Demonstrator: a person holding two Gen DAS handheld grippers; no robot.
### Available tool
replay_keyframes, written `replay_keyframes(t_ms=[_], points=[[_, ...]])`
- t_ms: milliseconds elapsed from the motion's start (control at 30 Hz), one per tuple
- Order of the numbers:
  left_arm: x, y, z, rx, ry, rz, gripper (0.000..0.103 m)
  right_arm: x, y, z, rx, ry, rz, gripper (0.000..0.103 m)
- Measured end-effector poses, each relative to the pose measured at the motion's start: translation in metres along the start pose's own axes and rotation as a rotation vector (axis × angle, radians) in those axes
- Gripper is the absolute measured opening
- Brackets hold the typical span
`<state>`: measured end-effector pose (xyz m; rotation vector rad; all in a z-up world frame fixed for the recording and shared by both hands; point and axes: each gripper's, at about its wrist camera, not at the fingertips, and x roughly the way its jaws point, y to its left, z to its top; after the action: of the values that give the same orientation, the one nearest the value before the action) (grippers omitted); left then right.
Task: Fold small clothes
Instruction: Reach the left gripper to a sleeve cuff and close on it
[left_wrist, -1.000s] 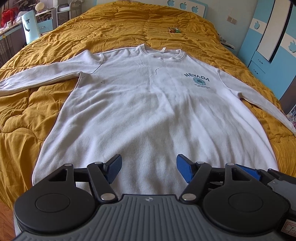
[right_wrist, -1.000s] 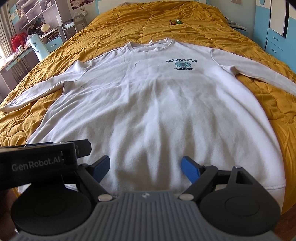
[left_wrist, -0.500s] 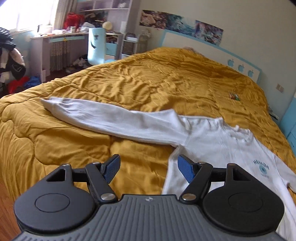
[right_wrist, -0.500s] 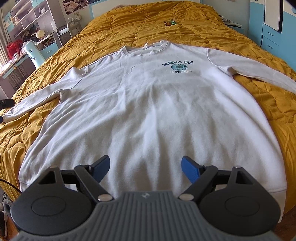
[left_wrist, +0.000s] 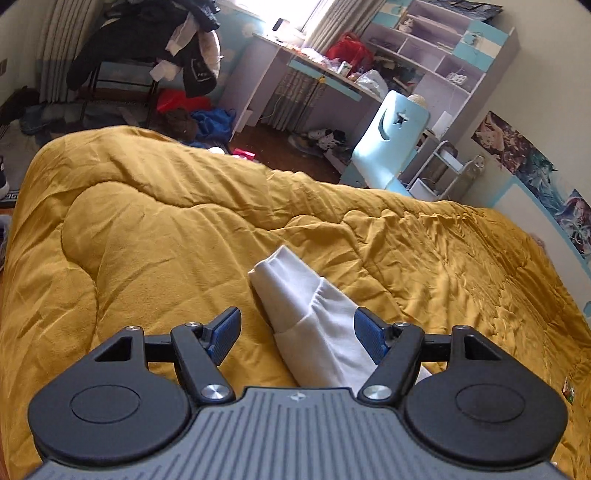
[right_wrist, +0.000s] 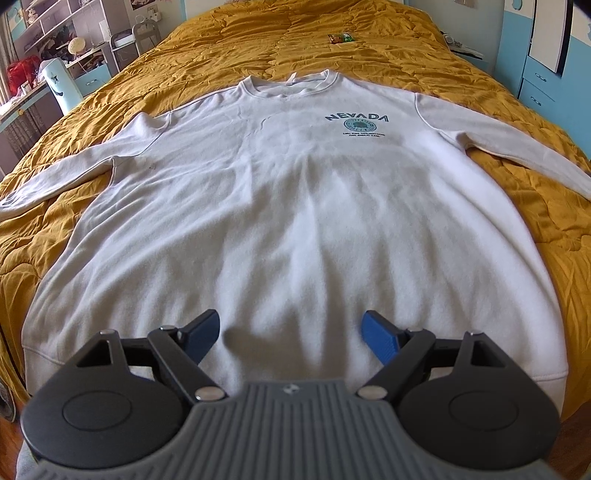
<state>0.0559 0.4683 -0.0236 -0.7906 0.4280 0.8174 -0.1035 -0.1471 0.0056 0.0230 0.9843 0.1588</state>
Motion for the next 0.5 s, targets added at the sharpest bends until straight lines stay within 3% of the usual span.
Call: replay_keyframes(t_ms=[67, 133, 367, 433, 500], points=[[0.019, 0.017, 0.001, -0.064, 0.035, 0.011, 0.077, 0.000, 0.001, 0.001, -0.002, 0.005, -0.008, 0.080], [0.024, 0.026, -0.001, -0.087, 0.015, -0.018, 0.077, 0.001, 0.002, 0.001, -0.003, 0.013, -0.024, 0.080], [0.033, 0.032, -0.003, -0.044, -0.002, -0.128, 0.076, 0.004, 0.008, 0.002, -0.023, 0.026, -0.044, 0.080], [0.037, 0.035, -0.002, -0.064, 0.012, -0.127, 0.063, 0.005, 0.010, 0.002, -0.036, 0.026, -0.048, 0.080], [0.044, 0.040, 0.001, -0.093, 0.045, -0.103, 0.028, 0.005, 0.011, 0.001, -0.038, 0.027, -0.051, 0.080]])
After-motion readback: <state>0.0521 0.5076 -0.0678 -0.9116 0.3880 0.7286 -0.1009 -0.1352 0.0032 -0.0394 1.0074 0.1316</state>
